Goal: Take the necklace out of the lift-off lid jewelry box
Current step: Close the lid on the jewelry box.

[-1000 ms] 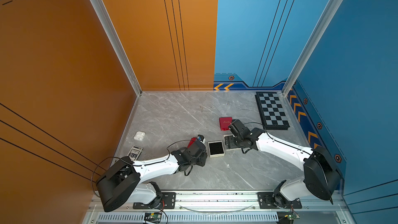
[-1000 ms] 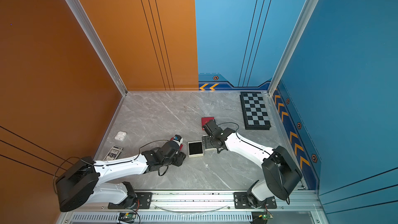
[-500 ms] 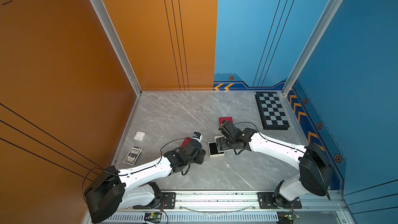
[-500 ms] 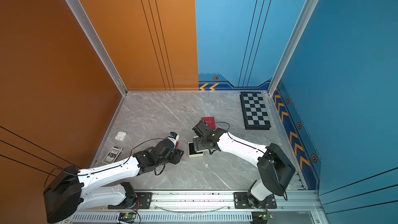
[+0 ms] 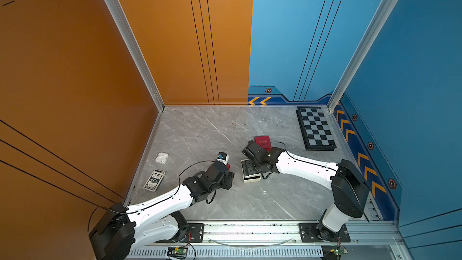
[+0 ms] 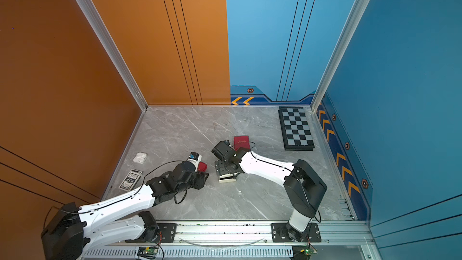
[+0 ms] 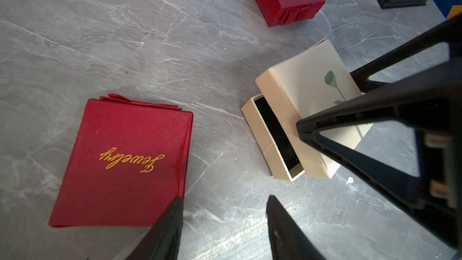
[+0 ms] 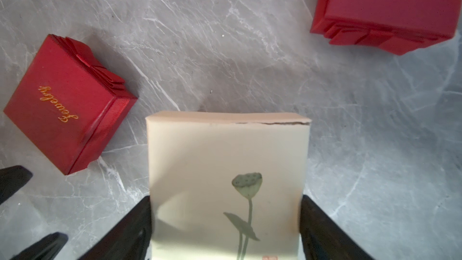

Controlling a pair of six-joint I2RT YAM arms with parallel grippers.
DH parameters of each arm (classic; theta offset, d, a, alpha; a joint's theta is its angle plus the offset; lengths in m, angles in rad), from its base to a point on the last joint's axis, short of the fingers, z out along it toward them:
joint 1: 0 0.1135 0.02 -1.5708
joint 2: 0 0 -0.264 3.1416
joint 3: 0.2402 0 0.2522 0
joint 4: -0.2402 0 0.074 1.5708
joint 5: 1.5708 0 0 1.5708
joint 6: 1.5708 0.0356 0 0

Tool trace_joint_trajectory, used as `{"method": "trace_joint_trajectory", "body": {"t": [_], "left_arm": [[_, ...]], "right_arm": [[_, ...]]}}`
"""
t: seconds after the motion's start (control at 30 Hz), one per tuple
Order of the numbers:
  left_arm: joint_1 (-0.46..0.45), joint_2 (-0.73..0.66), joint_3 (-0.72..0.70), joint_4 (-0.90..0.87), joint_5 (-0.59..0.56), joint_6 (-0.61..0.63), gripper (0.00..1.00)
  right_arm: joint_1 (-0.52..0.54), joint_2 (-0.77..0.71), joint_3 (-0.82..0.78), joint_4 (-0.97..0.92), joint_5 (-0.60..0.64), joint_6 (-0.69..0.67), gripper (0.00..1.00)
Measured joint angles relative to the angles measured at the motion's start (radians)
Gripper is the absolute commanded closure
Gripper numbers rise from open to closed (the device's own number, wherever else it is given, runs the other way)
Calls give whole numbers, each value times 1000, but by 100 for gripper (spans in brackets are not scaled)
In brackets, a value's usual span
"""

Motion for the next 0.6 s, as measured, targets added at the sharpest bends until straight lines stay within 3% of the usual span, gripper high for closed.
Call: {"method": "trace_joint_trajectory", "body": {"t": [0.6], "left_arm": [[13, -16, -28, 11, 41, 4, 44]], "right_arm": [[33, 63, 65, -77, 54, 77, 13]]}}
